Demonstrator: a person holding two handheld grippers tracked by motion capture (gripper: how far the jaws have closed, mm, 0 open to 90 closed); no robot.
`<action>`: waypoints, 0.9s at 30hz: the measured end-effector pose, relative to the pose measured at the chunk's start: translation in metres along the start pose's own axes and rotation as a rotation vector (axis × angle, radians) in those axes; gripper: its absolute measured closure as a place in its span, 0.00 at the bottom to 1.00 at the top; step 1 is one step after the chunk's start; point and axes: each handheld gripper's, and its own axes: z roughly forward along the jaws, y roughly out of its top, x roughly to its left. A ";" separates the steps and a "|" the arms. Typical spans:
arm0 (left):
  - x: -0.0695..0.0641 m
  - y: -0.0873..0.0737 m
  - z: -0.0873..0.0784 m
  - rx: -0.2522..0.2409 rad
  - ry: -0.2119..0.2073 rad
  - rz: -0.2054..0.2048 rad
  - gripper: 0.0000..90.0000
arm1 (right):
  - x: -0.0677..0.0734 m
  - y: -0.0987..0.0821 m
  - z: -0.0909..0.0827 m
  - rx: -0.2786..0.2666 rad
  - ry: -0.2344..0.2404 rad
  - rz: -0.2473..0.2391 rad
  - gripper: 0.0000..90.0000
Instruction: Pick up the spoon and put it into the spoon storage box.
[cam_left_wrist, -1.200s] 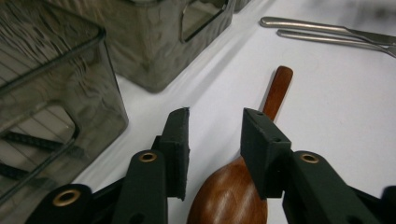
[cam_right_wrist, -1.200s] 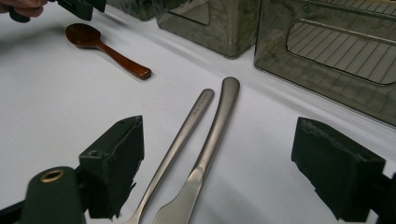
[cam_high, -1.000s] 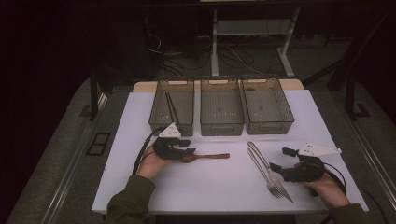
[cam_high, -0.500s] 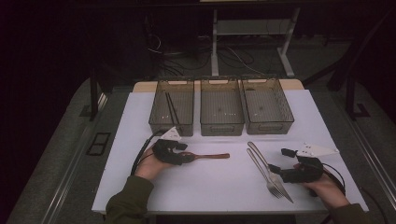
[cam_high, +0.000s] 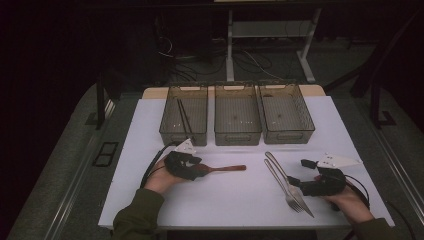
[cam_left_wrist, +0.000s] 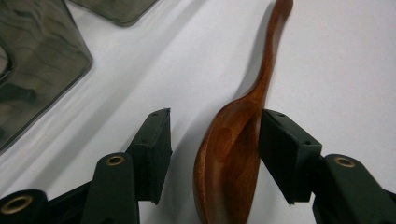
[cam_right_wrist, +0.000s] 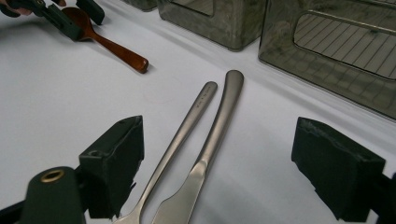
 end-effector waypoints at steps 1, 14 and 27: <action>0.000 0.000 0.000 0.005 -0.002 0.012 0.49 | 0.000 0.000 0.000 0.002 -0.001 -0.002 0.18; -0.006 0.000 -0.001 0.026 0.000 0.068 0.58 | 0.001 0.000 0.001 0.012 -0.005 -0.008 0.18; -0.013 0.003 -0.008 0.031 0.022 0.139 0.79 | 0.001 0.000 0.001 0.015 -0.008 -0.011 0.18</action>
